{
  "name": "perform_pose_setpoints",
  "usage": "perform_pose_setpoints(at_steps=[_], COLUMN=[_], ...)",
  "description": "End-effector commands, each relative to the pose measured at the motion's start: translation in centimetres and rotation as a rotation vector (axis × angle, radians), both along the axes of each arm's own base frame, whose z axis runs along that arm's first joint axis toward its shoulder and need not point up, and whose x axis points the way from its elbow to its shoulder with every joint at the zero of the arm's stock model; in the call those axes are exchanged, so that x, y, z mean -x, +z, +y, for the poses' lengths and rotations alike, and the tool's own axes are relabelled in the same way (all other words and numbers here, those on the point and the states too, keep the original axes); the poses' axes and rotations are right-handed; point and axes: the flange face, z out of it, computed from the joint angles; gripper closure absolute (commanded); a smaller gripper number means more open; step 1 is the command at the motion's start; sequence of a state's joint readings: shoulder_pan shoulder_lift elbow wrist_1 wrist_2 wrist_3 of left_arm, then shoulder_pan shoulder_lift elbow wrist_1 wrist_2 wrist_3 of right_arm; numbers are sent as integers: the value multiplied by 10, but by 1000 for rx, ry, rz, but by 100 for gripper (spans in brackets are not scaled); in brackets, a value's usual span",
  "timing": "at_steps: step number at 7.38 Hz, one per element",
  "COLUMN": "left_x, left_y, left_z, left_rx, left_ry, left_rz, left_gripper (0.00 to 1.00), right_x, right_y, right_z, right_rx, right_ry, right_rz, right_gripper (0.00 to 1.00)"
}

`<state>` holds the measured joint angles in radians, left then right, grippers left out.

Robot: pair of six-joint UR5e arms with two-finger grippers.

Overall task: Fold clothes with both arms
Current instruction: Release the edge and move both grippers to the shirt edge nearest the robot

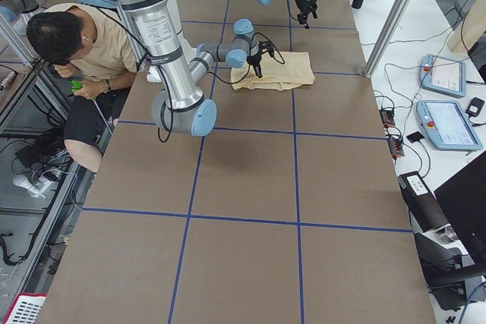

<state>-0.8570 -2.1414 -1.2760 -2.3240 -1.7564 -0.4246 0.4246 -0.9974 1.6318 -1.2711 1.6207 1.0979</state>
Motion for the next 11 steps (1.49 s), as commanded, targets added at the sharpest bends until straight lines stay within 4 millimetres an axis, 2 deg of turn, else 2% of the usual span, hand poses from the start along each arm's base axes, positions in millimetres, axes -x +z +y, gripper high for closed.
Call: perform_pose_setpoints(at_steps=[1,2,4,5,6,8,9,10,11], left_x=[-1,-1,-5,-5,-6,-8,-3,8,-3], left_y=[1,1,0,-1,-3,-8,-15,-34,-49], left_z=[0,0,3,4,5,9,20,43,89], left_rx=[0,0,-3,6,23,28,47,138,203], left_ry=[2,2,9,0,-11,13,37,28,43], left_rz=[-2,-2,3,14,31,48,91,206,294], left_gripper=[0,0,0,0,0,0,0,0,0], right_x=[-27,-51,-88,-85,-67,-65,-82,-100,-115], right_y=[-4,13,64,73,75,63,57,44,37], right_z=[-16,-15,1,12,31,27,6,-5,2], right_rx=[-7,-2,63,146,168,150,157,182,184], right_ry=[35,50,135,227,301,326,354,344,334], right_rz=[-17,-11,22,-5,-18,-40,-59,-94,-118], right_gripper=[100,100,100,64,3,0,0,0,0])
